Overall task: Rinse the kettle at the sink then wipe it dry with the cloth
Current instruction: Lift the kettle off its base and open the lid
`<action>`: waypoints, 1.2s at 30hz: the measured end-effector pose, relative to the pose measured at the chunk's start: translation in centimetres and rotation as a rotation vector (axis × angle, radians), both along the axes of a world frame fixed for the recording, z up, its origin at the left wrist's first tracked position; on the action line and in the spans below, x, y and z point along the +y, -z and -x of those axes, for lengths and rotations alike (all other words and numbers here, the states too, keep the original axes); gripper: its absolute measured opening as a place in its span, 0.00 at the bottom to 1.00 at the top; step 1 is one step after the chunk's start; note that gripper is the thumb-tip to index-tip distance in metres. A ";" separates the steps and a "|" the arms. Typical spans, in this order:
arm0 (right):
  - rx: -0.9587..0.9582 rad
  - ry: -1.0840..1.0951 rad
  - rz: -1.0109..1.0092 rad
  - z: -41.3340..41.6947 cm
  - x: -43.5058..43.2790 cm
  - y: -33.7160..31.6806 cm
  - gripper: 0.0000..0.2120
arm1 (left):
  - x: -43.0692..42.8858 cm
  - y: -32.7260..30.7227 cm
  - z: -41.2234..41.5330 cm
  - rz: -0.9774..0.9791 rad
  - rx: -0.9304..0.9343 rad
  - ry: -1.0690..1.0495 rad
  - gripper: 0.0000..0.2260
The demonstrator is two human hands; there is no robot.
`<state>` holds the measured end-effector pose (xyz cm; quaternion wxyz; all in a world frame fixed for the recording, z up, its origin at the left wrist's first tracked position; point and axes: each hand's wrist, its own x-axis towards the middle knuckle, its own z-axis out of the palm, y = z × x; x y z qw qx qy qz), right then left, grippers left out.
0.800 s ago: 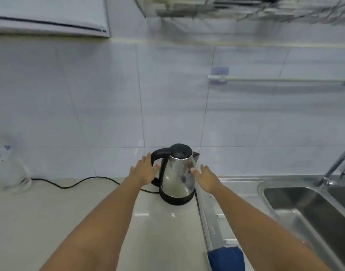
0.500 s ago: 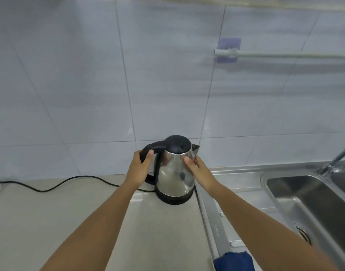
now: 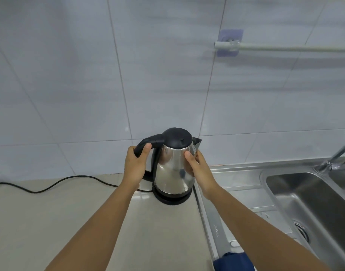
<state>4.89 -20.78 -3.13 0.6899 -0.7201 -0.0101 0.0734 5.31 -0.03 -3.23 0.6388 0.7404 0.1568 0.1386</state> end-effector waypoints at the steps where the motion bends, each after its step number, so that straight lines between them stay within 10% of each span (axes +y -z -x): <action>1: -0.016 -0.001 0.002 0.4 -0.1 -0.5 0.31 | -0.1 -0.5 0.5 0.003 -0.014 -0.007 0.13; 11: -0.034 -0.025 -0.008 9.4 -0.7 -3.1 0.24 | -1.0 -2.8 10.2 0.048 -0.041 -0.040 0.15; 23: 0.071 0.006 0.011 21.6 -1.6 2.2 0.39 | -1.6 2.8 21.5 0.049 0.026 -0.074 0.15; 36: 0.024 0.009 0.014 25.1 -2.5 5.2 0.20 | -2.3 4.8 25.1 0.008 0.057 -0.062 0.16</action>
